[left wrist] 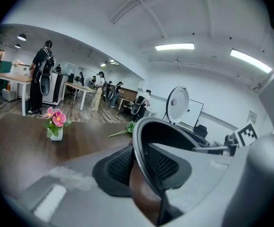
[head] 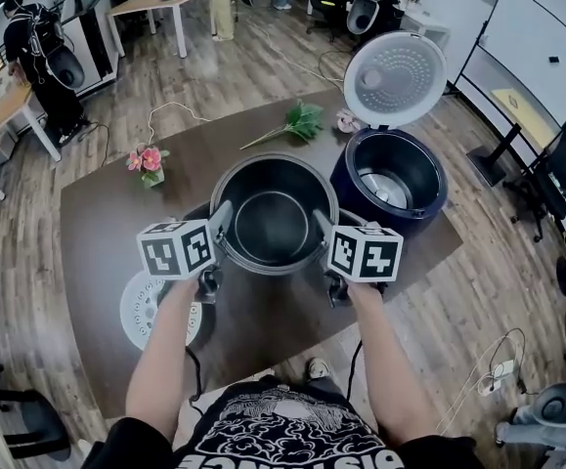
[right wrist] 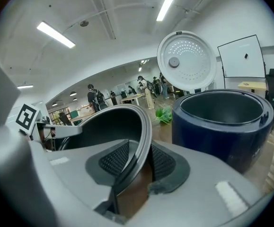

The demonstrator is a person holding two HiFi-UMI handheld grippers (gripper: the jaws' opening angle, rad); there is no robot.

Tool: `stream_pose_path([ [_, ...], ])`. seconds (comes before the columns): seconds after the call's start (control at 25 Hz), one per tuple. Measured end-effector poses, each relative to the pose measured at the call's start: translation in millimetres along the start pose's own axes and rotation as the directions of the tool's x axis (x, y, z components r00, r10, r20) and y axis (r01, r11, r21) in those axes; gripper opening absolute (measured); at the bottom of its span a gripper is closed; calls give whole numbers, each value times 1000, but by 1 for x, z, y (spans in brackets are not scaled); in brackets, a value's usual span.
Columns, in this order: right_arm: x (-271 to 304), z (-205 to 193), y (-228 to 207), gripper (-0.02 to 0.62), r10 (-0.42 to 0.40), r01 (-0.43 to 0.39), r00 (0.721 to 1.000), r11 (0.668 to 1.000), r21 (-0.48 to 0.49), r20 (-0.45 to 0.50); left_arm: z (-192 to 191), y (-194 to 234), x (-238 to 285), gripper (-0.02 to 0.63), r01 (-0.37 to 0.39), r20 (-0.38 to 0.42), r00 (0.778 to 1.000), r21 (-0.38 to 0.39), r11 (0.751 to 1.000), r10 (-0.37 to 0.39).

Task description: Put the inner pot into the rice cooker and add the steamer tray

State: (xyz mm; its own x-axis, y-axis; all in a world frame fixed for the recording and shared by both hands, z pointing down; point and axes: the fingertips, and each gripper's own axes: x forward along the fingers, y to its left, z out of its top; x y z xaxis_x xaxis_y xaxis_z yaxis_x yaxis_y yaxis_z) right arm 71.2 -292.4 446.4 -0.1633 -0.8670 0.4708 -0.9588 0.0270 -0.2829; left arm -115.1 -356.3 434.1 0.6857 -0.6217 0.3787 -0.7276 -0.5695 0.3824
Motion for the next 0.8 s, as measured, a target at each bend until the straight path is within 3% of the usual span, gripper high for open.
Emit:
stream_pose_path([
  [0.56, -53, 79, -14, 117, -48, 55, 982, 998, -32, 185, 85, -63, 0, 89, 76, 174, 980, 97, 992, -92],
  [0.8, -70, 99, -28, 117, -62, 73, 969, 997, -37, 241, 103, -89, 7, 89, 97, 213, 969, 140, 985, -125],
])
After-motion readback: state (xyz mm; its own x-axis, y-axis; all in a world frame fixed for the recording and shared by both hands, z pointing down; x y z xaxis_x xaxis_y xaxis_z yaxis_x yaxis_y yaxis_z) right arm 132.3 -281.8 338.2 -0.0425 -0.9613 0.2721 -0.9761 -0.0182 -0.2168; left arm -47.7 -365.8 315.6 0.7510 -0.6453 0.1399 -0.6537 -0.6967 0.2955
